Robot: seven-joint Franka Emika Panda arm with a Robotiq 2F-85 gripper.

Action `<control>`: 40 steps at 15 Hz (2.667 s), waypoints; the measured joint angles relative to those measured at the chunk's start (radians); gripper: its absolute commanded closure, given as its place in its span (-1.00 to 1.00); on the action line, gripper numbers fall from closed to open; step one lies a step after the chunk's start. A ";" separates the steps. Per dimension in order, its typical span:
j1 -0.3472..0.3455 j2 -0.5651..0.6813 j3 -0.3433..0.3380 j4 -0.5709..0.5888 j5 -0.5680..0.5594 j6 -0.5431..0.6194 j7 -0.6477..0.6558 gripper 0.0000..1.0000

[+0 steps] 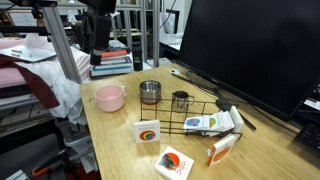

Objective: Pick one booklet on the table and put it in the booklet holder

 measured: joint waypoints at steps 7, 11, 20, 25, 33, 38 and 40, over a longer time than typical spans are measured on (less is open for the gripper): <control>-0.040 0.111 -0.075 -0.025 0.119 0.150 -0.021 -1.00; -0.053 0.203 -0.092 -0.036 0.153 0.222 -0.024 -1.00; -0.055 0.218 -0.092 -0.032 0.151 0.246 -0.005 -1.00; -0.064 0.303 -0.092 -0.035 0.104 0.401 0.049 -1.00; -0.081 0.489 -0.096 -0.015 0.033 0.526 0.071 -1.00; -0.081 0.477 -0.096 -0.014 0.033 0.526 0.071 -1.00; -0.080 0.477 -0.095 -0.015 0.034 0.526 0.074 -1.00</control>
